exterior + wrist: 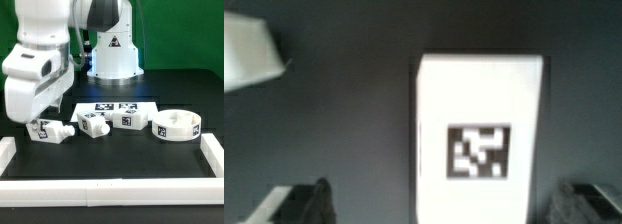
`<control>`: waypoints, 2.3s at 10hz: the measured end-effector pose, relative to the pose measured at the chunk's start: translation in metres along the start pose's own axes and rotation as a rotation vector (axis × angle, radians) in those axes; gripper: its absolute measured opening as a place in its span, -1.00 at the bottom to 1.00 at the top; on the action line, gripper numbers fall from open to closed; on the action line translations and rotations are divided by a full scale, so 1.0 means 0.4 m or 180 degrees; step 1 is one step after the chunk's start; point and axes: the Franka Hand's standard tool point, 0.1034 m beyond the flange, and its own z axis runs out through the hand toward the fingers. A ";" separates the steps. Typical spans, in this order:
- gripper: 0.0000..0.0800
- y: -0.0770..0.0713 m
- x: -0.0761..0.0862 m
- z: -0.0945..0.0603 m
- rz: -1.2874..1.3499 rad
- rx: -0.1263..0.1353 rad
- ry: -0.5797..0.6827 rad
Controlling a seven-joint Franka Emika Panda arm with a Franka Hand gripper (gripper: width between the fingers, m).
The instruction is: Assemble stool
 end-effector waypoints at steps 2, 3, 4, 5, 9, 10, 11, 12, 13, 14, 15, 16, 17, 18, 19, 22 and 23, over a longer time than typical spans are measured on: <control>0.62 -0.017 0.088 -0.083 0.0232 -0.0126 0.0027; 0.62 -0.034 0.159 -0.119 0.0553 -0.0193 0.0068; 0.62 -0.059 0.243 -0.130 0.0710 -0.0231 0.0112; 0.62 -0.060 0.260 -0.115 0.0624 -0.0251 0.0130; 0.62 -0.063 0.252 -0.089 0.0763 -0.0235 0.0137; 0.62 -0.095 0.290 -0.082 0.1189 -0.0219 0.0180; 0.62 -0.119 0.345 -0.088 0.1441 -0.0216 0.0218; 0.62 -0.133 0.399 -0.092 0.1777 -0.0183 0.0280; 0.62 -0.139 0.428 -0.091 0.2185 -0.0085 0.0368; 0.62 -0.133 0.441 -0.089 0.2352 -0.0047 0.0430; 0.62 -0.130 0.434 -0.082 0.2280 -0.0091 0.0459; 0.62 -0.132 0.434 -0.081 0.2286 -0.0086 0.0457; 0.62 -0.132 0.434 -0.081 0.2284 -0.0085 0.0457; 0.62 -0.133 0.435 -0.080 0.2284 -0.0082 0.0456; 0.62 -0.142 0.447 -0.074 0.2573 -0.0049 0.0473; 0.62 -0.162 0.503 -0.022 0.2896 -0.0040 0.0570; 0.62 -0.167 0.506 -0.006 0.2890 -0.0035 0.0569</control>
Offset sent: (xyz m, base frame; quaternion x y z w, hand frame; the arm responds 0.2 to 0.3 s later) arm -0.0048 0.1000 0.0197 -0.0576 -0.0063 0.1360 0.9890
